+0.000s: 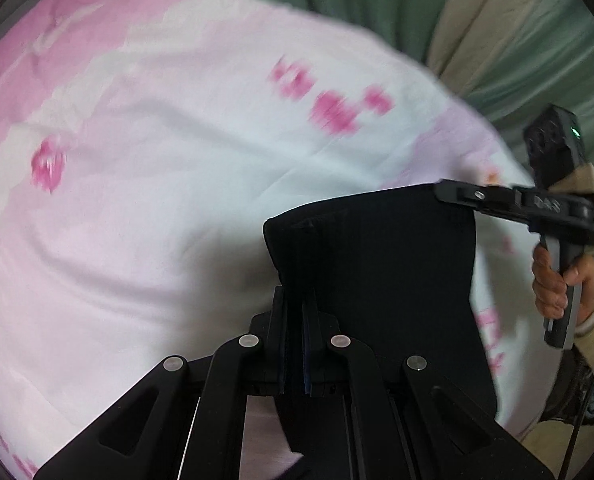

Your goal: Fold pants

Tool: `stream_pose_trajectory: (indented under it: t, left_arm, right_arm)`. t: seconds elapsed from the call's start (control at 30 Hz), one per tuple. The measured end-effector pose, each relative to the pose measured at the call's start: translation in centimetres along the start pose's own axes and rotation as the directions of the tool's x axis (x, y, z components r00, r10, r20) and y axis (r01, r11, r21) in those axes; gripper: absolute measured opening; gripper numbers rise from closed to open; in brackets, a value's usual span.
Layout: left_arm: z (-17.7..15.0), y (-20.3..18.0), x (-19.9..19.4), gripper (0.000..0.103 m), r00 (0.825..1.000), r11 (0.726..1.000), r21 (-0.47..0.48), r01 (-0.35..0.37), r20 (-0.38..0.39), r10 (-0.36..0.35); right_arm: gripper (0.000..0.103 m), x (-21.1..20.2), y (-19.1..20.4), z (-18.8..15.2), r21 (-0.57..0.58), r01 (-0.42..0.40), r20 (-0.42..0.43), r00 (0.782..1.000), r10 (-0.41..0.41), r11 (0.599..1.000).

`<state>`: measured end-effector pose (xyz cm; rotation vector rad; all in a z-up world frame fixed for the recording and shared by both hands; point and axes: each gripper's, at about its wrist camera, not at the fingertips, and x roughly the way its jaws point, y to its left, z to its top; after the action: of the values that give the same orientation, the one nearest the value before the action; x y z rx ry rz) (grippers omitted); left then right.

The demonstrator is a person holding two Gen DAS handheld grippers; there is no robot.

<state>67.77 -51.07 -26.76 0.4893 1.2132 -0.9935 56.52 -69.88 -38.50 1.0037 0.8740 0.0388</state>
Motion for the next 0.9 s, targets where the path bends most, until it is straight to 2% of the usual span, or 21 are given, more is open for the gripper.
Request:
stream_pose_trajectory:
  t: [0.03,0.13,0.23,0.33,0.43,0.5,0.6,0.67,0.73,0.8,0.87,0.9]
  left_arm:
    - [-0.1,-0.6,-1.3,0.008,0.999,1.0,0.011,0.024,0.038,-0.024]
    - [-0.8,-2.5,-5.3,0.008,0.986,0.995,0.056,0.083,0.143,-0.09]
    - [-2.0,-3.2,-8.7,0.008,0.971,0.991,0.078,0.109,0.205,-0.123]
    - [-4.0,-3.8,-12.0,0.008,0.96,0.988,0.099,0.119,0.242,-0.14]
    - [-6.9,-3.3,-14.8,0.008,0.959,0.99,0.1,0.103,0.255,-0.125]
    - [-9.0,-2.8,-16.0,0.008,0.957,0.992,0.078,0.102,0.264,-0.12]
    - [-12.8,-1.8,-17.8,0.008,0.955,0.994,0.044,0.098,0.276,-0.107]
    - [-15.6,-0.8,-18.7,0.008,0.959,0.997,0.027,0.077,0.273,-0.081]
    - [-18.6,0.5,-18.9,0.009,0.965,0.998,-0.004,0.061,0.257,-0.057]
    - [-22.0,2.3,-18.6,0.013,0.974,0.998,-0.055,0.034,0.225,-0.021]
    - [-24.8,4.2,-17.7,0.028,0.986,0.993,-0.113,-0.019,0.165,0.037]
    - [-26.6,5.3,-17.3,0.032,0.989,0.987,-0.153,-0.044,0.133,0.064]
  right_arm:
    - [0.013,-1.9,1.1,-0.5,-0.026,0.002,0.037,0.999,-0.001,1.0]
    - [0.013,-8.1,5.9,-2.8,-0.169,0.095,0.138,0.988,-0.072,0.981]
    - [0.013,-13.2,10.3,-5.5,-0.261,0.141,0.191,0.977,-0.092,0.955]
    - [0.013,-17.2,15.4,-9.2,-0.349,0.159,0.202,0.975,-0.092,0.923]
    - [0.013,-19.6,20.0,-13.7,-0.408,0.084,0.148,0.989,-0.025,0.909]
    - [0.013,-19.8,22.6,-16.4,-0.451,0.061,0.116,0.993,-0.01,0.891]
    - [0.013,-18.6,26.1,-21.3,-0.495,-0.015,0.029,0.999,0.034,0.869]
    - [0.013,-16.7,28.0,-24.3,-0.504,-0.057,-0.047,0.998,0.039,0.862]
    - [0.013,-15.0,29.0,-26.6,-0.513,-0.074,-0.086,0.996,0.034,0.855]
    - [0.013,-12.9,30.0,-29.2,-0.522,-0.096,-0.143,0.989,0.024,0.847]
    - [0.013,-10.1,30.8,-32.3,-0.559,-0.09,-0.183,0.983,-0.016,0.824]
    - [0.013,-8.7,30.8,-33.7,-0.568,-0.085,-0.202,0.979,-0.039,0.818]
